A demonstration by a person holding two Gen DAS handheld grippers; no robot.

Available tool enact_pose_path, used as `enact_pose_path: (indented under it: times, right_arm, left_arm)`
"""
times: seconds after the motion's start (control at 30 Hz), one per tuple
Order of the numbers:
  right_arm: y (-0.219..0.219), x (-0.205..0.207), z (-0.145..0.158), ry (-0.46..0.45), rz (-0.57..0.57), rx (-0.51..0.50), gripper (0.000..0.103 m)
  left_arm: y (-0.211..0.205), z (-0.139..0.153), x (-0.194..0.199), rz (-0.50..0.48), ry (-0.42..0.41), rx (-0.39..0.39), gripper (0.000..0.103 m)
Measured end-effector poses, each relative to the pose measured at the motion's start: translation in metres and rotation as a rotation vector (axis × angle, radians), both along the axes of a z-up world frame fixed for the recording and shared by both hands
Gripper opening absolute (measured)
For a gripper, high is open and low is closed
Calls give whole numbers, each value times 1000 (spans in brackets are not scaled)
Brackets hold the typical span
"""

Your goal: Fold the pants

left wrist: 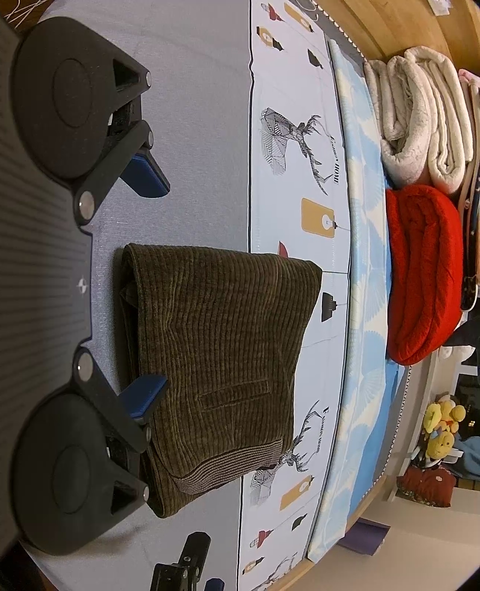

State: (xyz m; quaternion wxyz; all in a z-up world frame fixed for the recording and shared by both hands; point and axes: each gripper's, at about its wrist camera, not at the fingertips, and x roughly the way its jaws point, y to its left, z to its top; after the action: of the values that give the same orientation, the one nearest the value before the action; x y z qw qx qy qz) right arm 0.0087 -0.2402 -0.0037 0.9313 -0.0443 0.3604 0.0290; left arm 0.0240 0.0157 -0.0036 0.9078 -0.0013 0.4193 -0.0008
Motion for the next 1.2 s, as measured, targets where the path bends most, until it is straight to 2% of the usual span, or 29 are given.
enact_pose_path:
  times: [1.2]
  right_arm:
    - [4, 2, 0, -5, 14, -11, 94]
  left_arm:
    - [-4, 0, -2, -50, -14, 0, 102]
